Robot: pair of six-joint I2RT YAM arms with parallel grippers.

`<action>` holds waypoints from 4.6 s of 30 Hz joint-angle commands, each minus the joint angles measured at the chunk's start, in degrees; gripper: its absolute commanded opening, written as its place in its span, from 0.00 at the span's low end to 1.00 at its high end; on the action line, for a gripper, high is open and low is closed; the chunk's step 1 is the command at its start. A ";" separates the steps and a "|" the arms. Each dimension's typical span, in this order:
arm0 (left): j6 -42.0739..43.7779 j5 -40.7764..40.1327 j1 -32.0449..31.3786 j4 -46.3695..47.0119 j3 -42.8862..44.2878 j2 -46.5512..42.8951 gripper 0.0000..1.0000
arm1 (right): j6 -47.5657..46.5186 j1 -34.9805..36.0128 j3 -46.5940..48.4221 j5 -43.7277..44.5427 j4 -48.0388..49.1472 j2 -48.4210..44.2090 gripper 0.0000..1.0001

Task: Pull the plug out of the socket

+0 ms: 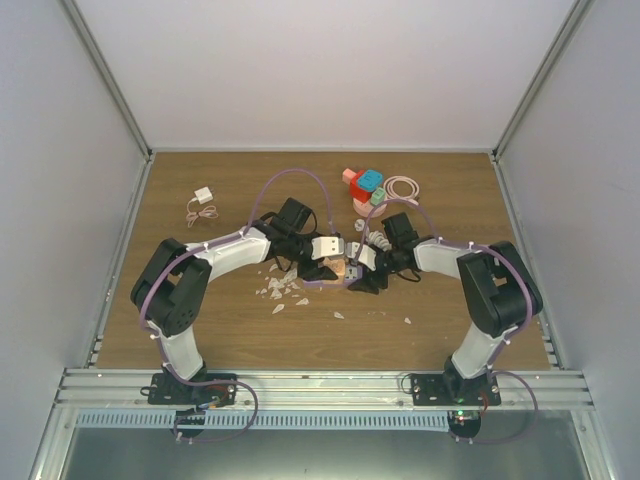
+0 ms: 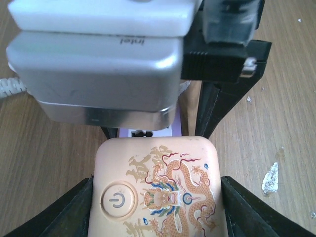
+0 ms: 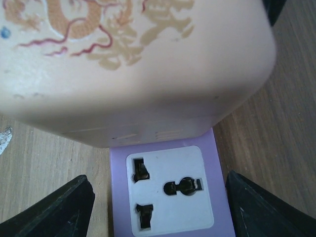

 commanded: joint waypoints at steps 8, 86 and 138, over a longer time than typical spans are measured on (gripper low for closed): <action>-2.30 4.93 0.13 5.59 -3.24 -2.18 0.39 | 1.47 0.50 1.06 1.01 1.80 1.63 0.55; 2.62 8.70 5.76 -3.41 -0.02 -7.29 0.22 | 1.76 2.48 3.08 5.90 0.33 5.58 0.23; 45.15 -62.61 34.50 -22.98 10.93 1.49 0.24 | 1.84 2.57 2.72 5.83 0.45 5.40 0.27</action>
